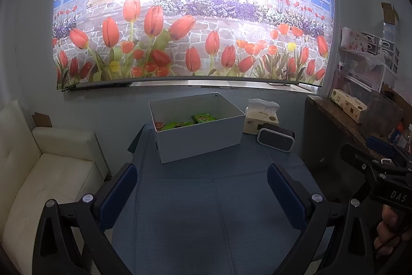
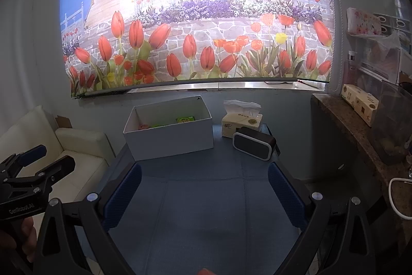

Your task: Organize snacks

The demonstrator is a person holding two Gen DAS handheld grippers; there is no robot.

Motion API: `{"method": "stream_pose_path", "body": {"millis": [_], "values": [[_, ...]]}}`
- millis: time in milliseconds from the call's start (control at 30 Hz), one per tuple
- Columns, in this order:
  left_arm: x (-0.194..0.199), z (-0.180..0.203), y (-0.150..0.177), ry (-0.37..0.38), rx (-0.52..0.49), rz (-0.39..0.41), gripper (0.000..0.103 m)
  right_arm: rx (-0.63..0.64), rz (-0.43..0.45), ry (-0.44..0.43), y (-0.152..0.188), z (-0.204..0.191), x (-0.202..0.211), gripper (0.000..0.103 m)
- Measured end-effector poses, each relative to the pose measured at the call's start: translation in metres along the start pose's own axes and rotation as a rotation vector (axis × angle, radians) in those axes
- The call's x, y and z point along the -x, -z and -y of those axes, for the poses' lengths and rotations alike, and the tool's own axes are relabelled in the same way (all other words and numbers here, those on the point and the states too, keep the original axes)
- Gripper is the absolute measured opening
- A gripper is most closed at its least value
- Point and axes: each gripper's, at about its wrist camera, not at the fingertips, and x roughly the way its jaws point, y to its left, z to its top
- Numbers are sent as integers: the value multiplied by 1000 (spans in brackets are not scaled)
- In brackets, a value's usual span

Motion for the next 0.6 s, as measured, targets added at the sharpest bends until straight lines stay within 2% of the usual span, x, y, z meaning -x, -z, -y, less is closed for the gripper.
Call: {"method": "stream_pose_path", "body": {"millis": [600], "values": [[-1, 0, 2, 8, 2, 1, 103, 1, -3, -17, 1, -1, 2, 101]]}}
